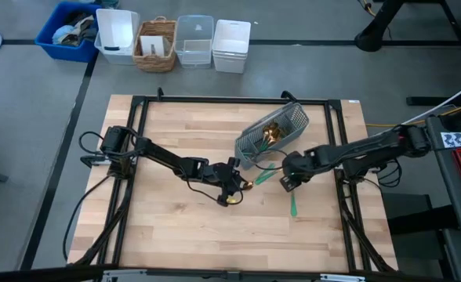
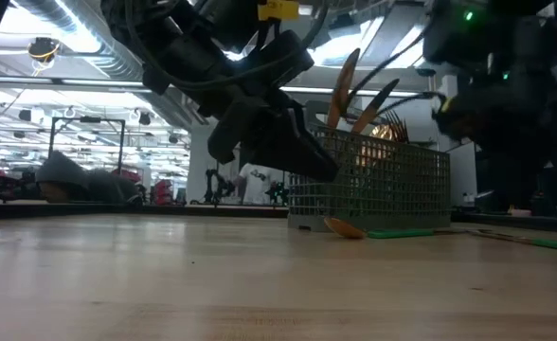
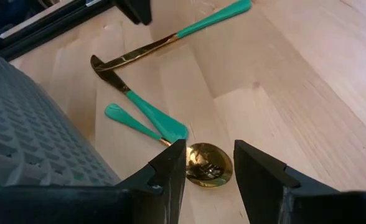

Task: Sort silverware
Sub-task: Put the bottom right knife into the basket

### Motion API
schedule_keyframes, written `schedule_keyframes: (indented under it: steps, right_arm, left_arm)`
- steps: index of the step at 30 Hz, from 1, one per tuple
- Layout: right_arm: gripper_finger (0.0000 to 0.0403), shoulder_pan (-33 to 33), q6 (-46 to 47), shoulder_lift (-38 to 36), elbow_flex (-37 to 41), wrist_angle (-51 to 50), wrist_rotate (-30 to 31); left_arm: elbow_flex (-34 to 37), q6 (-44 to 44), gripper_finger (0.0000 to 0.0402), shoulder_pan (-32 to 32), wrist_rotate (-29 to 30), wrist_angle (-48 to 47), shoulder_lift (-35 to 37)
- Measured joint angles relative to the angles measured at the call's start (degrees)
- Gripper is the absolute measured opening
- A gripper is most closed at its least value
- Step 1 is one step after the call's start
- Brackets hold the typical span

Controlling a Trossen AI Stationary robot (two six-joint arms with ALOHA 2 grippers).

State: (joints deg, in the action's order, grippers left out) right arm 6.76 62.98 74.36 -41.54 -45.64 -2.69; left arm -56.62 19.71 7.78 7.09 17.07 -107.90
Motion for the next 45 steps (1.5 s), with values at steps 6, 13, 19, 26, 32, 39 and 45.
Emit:
schedule_keyframes:
  steps: [6, 13, 19, 26, 32, 39, 45]
  right_arm:
    - [0.0104, 0.0, 0.0, 6.8, 0.0, 1.1, -4.1]
    - [0.0104, 0.0, 0.2, 8.9, 0.0, 2.8, -4.7]
    - [0.0104, 1.9, 4.3, 8.8, 0.0, 3.2, -5.3]
    - [0.0104, 7.4, 11.3, 8.8, 0.0, 5.0, -1.3]
    - [0.0104, 9.1, 14.6, 8.8, 0.0, 5.2, 2.4]
    - [0.0104, 9.1, 14.7, 9.2, 0.0, 5.1, 3.6]
    - [0.0104, 9.1, 15.1, 9.2, 0.0, 5.1, 3.6]
  left_arm:
    - [0.0, 0.3, 0.0125, 0.0, 0.0, -0.2, 0.0]
    - [0.0, 0.3, 0.0125, 0.0, 0.0, -0.4, 0.0]
    - [0.0, 0.3, 0.0125, 0.0, 0.0, -0.6, 0.0]
    - [0.0, 0.3, 0.0125, 0.0, 0.0, -0.6, 0.0]
    - [0.0, 0.2, 0.0125, 0.0, 0.0, -0.6, 0.1]
    - [0.0, 0.2, 0.0125, 0.0, 0.0, -0.6, 0.1]
    - [0.0, 0.3, 0.0125, 0.0, 0.0, -0.6, 0.1]
